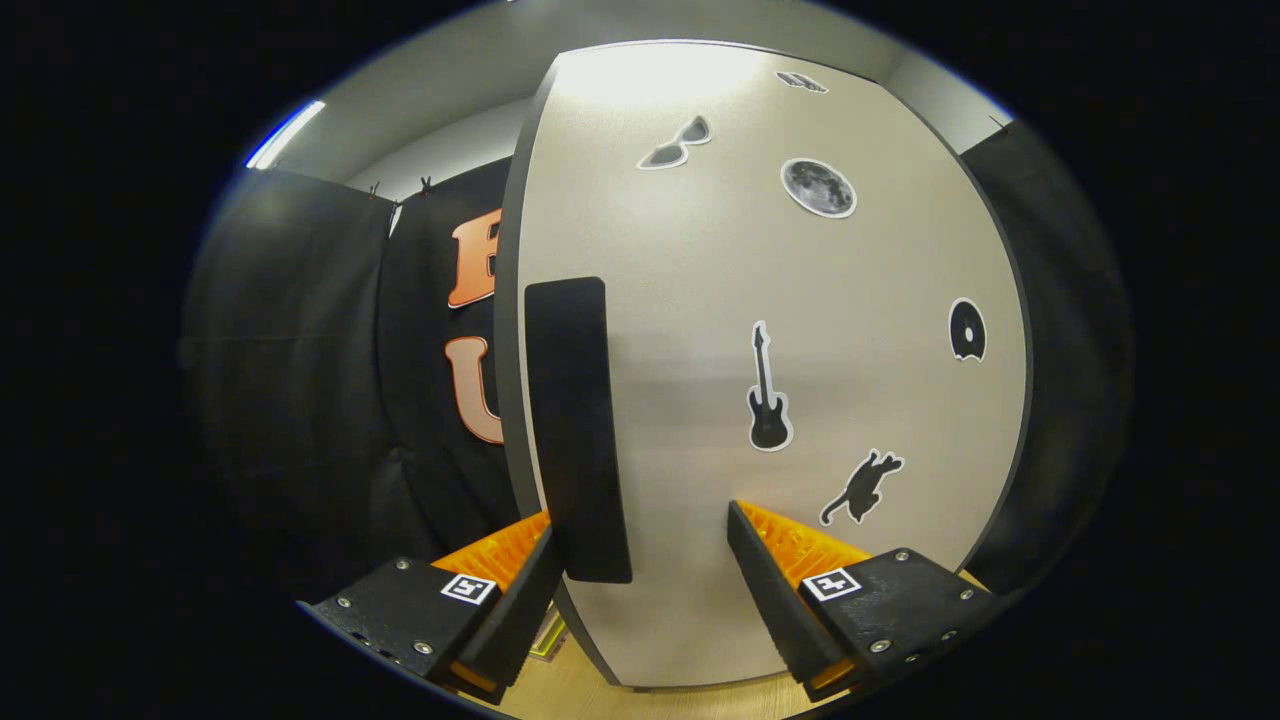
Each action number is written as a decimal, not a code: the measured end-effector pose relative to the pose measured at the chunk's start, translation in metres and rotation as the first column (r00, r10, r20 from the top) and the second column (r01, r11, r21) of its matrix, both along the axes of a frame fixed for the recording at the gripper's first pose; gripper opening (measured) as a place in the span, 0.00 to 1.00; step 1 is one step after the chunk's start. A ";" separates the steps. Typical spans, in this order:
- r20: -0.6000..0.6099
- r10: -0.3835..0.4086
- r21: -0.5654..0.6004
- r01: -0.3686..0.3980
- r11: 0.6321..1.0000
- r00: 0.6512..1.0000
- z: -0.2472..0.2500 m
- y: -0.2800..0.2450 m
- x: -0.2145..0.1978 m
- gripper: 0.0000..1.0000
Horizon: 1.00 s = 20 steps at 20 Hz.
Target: Open the shoe cabinet door, grab the shoes and put them into the shoe cabinet, then close the shoe cabinet door.
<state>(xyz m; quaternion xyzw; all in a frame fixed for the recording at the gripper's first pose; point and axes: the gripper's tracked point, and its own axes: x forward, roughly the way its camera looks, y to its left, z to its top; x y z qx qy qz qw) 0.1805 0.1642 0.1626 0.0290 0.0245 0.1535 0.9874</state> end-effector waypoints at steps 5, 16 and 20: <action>-0.012 -0.016 0.000 0.016 1.000 1.000 -0.001 0.000 0.004 0.96; -0.015 -0.035 0.041 0.035 0.999 0.999 0.019 -0.018 -0.043 0.96; -0.018 -0.076 0.015 0.076 0.997 0.997 0.026 -0.047 -0.083 0.96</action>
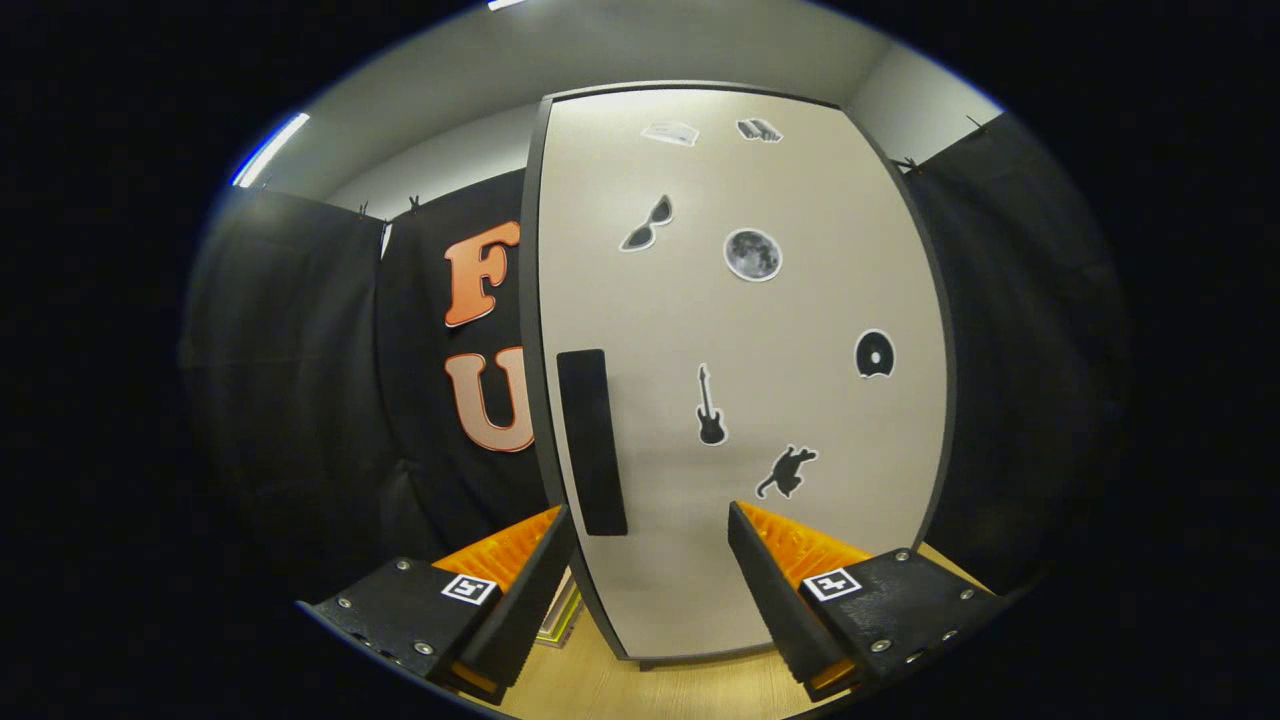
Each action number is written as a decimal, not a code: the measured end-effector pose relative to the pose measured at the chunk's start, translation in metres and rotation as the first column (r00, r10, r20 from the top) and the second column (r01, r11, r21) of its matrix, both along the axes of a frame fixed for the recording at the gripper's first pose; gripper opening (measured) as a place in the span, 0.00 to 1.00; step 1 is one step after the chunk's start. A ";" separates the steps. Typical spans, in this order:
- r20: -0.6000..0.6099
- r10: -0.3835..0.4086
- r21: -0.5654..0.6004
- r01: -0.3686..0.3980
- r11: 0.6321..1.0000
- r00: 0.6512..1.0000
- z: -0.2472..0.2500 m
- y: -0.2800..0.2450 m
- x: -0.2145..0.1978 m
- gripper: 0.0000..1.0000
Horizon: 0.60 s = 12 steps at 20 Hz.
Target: Open the shoe cabinet door, grab the shoes and put them into the shoe cabinet, then close the shoe cabinet door.
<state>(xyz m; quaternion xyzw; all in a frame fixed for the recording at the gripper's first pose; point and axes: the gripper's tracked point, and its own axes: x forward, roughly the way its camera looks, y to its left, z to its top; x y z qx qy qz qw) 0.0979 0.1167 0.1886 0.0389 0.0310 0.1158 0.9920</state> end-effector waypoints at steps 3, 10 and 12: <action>-0.007 -0.045 -0.037 0.044 0.998 0.999 0.003 -0.028 -0.037 0.96; -0.010 -0.114 -0.073 0.113 0.991 0.993 0.014 -0.077 -0.111 0.96; -0.002 -0.130 -0.080 0.130 0.988 0.991 0.017 -0.087 -0.129 0.96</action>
